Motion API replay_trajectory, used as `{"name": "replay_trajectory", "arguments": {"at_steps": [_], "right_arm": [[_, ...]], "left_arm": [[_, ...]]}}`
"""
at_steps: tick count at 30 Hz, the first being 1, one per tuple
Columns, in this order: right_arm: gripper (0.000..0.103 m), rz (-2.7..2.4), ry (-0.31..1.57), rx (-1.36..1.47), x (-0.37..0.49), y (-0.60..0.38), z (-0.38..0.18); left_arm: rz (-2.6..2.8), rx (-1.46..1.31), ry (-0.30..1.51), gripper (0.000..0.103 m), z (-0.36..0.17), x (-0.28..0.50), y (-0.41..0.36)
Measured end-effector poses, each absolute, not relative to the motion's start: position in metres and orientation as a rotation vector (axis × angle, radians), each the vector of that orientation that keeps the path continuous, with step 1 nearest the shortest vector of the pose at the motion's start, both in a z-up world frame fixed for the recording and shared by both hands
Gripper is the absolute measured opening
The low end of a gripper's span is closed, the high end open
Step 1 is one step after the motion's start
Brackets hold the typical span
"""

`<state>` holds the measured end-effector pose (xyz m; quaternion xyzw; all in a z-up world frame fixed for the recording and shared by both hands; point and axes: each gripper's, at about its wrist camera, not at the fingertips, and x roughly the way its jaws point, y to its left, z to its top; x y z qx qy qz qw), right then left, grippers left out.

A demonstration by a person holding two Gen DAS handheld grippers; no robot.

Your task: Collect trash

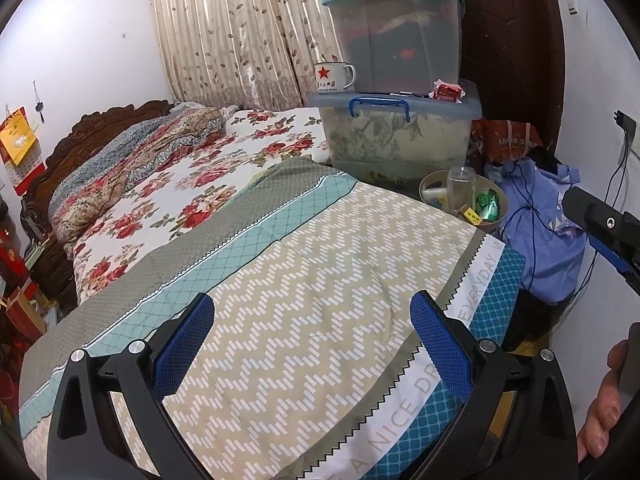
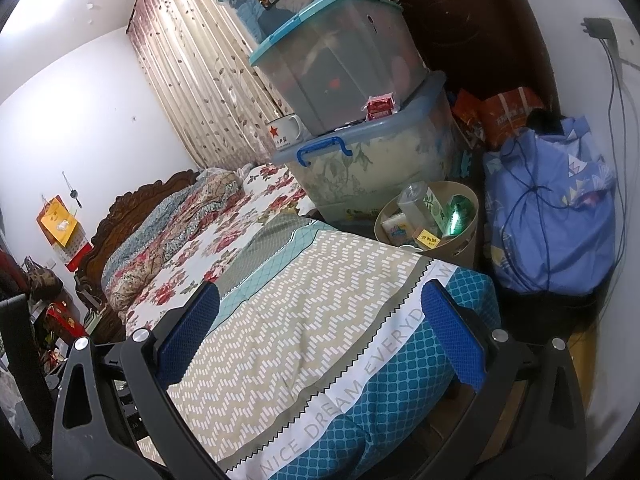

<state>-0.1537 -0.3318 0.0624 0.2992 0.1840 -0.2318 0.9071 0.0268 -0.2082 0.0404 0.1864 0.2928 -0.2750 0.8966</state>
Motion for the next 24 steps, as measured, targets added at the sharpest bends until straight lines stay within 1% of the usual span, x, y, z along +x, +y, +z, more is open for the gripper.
{"name": "replay_trajectory", "arguments": {"at_steps": [24], "right_arm": [[0.100,-0.478,0.382,0.615,-0.1534,-0.3304,0.0604]], "left_arm": [[-0.581,0.411,0.636,0.095,0.0310,0.0295,-0.2090]]}}
